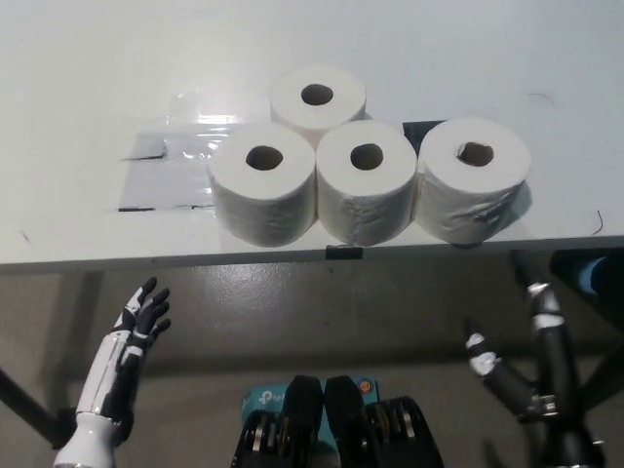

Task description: A few rolls of toilet paper are kept infront of the robot and the robot uses its right hand to lift one of the rolls and and places it on top of the other rolls to stack it.

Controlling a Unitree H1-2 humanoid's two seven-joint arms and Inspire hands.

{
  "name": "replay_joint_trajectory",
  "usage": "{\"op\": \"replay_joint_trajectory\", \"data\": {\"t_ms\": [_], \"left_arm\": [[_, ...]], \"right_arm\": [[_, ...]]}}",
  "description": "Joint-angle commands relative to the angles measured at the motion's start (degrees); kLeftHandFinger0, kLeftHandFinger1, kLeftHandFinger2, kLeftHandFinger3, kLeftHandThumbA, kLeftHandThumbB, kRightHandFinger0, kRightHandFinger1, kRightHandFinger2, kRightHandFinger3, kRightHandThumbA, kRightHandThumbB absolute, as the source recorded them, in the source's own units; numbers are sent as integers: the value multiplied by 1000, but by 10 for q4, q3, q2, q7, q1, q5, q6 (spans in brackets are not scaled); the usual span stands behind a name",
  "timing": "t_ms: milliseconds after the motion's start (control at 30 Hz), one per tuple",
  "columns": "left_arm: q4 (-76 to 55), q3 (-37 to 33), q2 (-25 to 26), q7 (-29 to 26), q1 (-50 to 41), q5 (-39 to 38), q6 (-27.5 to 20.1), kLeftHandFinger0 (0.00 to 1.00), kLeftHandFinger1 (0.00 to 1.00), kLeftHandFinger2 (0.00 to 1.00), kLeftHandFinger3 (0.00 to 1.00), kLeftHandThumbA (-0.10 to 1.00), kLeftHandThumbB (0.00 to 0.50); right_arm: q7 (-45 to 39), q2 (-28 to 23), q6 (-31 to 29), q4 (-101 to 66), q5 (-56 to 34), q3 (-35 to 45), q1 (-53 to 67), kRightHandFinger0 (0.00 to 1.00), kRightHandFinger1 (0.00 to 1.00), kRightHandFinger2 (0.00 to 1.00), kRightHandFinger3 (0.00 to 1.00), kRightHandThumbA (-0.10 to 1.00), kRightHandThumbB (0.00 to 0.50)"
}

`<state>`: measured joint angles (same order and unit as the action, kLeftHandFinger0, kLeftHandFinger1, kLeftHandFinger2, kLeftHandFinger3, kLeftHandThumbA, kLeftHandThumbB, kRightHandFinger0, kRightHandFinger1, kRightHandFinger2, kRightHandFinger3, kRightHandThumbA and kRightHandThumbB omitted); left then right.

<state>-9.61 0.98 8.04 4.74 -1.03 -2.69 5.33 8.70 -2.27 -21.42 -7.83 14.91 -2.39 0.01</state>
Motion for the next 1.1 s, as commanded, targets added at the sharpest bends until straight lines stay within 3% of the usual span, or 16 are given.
{"op": "replay_joint_trajectory", "data": {"t_ms": [0,33,100,167,200,300,333,400,467,567,733,800,867,1000,1067], "left_arm": [[-12,-17,-8,16,9,-6,-33,1000,1000,1000,1000,1000,285],[-12,-18,-9,15,9,-4,-33,1000,1000,1000,1000,1000,297],[-12,-20,-7,14,10,2,-30,1000,1000,1000,1000,1000,323],[-13,-20,-8,14,9,1,-28,1000,1000,1000,1000,1000,341],[-14,-20,-9,15,9,-1,-28,1000,1000,1000,1000,1000,329],[-15,-16,-7,15,12,-4,-31,1000,1000,1000,1000,1000,293],[-14,-14,-7,16,13,-7,-33,1000,1000,1000,1000,1000,266],[-13,-13,-7,17,14,-8,-32,1000,1000,1000,1000,1000,263],[-14,-14,-5,18,14,-6,-31,1000,1000,1000,1000,1000,254],[-14,-16,-6,19,13,-6,-30,1000,1000,1000,1000,1000,233],[-14,-13,-4,18,15,-5,-30,1000,1000,1000,1000,1000,271],[-12,-13,-3,19,15,-6,-35,1000,1000,1000,1000,1000,276],[-11,-13,-4,19,15,-6,-34,1000,1000,1000,1000,1000,276],[-11,-12,-5,21,15,-12,-35,1000,1000,1000,1000,1000,257],[-12,-12,-5,20,15,-12,-33,1000,1000,1000,1000,1000,271]], "right_arm": [[-6,-46,47,-213,-39,64,-62,1000,1000,1000,1000,731,149],[-18,-61,85,-236,-37,73,-85,1000,1000,1000,1000,728,158],[-55,-111,185,-270,-57,89,-151,1000,1000,1000,1000,615,195],[-102,-171,265,-269,-54,96,-212,1000,1000,1000,1000,692,238],[-134,-210,313,-257,-69,94,-253,1000,1000,1000,1000,715,269],[-228,-301,407,-177,-68,59,-378,1000,1000,1000,1000,814,298],[-268,-328,444,-127,-79,38,-433,1000,1000,1000,1000,782,325],[-313,-350,482,-63,-86,7,-497,1000,1000,1000,1000,738,327],[-351,-356,480,4,-84,-21,-547,1000,1000,1000,1000,663,339],[-446,-367,476,133,10,-110,-647,1000,1000,1000,1000,770,409],[-528,-336,423,323,68,-197,-760,1000,1000,1000,1000,729,417],[-549,-319,413,390,80,-223,-790,1000,1000,1000,1000,662,417],[-575,-307,405,442,83,-243,-812,1000,1000,1000,1000,664,417],[-602,-280,371,551,108,-292,-854,1000,1000,1000,1000,727,495],[-610,-270,375,587,106,-302,-868,1000,1000,1000,1000,690,500]]}}
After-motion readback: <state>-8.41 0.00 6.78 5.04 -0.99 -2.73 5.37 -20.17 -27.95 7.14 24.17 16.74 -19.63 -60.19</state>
